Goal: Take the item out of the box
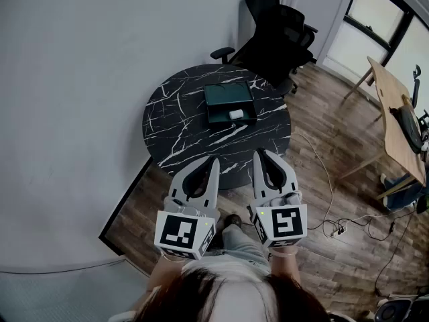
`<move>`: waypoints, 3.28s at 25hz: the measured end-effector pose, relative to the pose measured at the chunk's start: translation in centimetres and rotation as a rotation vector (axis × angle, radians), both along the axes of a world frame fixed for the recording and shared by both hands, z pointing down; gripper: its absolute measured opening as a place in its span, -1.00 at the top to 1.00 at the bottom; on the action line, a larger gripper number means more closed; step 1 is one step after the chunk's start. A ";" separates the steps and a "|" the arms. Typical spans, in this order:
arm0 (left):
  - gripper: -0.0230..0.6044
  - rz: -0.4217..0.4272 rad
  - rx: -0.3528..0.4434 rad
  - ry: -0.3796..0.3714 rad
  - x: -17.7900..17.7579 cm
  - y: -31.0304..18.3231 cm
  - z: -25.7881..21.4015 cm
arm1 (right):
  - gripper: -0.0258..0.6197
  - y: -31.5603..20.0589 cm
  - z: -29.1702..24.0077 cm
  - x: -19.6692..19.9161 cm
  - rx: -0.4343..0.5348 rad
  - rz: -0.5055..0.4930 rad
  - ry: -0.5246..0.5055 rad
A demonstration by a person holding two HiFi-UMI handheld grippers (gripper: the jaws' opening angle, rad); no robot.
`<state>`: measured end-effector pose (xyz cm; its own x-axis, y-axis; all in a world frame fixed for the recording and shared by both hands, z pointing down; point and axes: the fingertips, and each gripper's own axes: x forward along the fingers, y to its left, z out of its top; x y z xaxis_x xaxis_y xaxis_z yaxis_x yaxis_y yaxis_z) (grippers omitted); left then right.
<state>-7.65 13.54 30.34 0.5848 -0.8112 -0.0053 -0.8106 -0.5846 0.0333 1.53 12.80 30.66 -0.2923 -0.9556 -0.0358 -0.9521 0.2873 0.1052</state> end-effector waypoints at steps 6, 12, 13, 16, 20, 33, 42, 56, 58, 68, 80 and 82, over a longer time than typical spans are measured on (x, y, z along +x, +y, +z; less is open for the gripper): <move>0.90 -0.009 -0.012 -0.004 2.7 -2.3 0.1 | 0.85 -1.3 0.2 3.0 -0.004 0.018 -0.020; 0.90 -0.009 -0.011 -0.029 5.3 -5.0 0.1 | 0.85 -3.3 0.4 5.3 -0.001 -0.015 -0.052; 0.90 -0.012 -0.012 -0.032 5.7 -5.5 0.2 | 0.85 -3.8 0.5 5.8 -0.003 -0.016 -0.047; 0.90 -0.018 -0.022 -0.040 7.0 -7.0 0.6 | 0.85 -5.3 0.8 7.1 -0.012 -0.028 -0.051; 0.90 -0.033 -0.011 -0.037 8.6 -8.6 0.4 | 0.85 -7.1 0.8 9.1 -0.011 -0.048 -0.072; 0.90 -0.111 -0.048 -0.057 11.0 -11.5 1.4 | 0.85 -10.4 1.5 11.8 -0.039 -0.124 -0.123; 0.90 -0.118 -0.057 -0.074 10.5 -13.8 2.0 | 0.85 -13.3 2.3 10.5 -0.040 -0.165 -0.112; 0.90 -0.126 -0.085 -0.087 7.5 -19.5 3.0 | 0.85 -19.3 3.5 8.3 -0.052 -0.137 -0.075; 0.90 -0.126 -0.087 -0.083 7.2 -20.2 3.1 | 0.85 -20.1 3.9 8.0 -0.071 -0.142 -0.075; 0.90 -0.083 -0.113 -0.084 7.0 -23.1 4.2 | 0.84 -23.7 6.5 6.1 -0.139 -0.179 0.007; 0.90 -0.056 -0.159 -0.071 6.4 -27.0 5.7 | 0.84 -28.1 10.0 4.3 -0.213 -0.225 0.110; 0.90 -0.060 -0.184 -0.057 6.2 -27.6 6.0 | 0.84 -28.9 10.9 4.2 -0.231 -0.234 0.133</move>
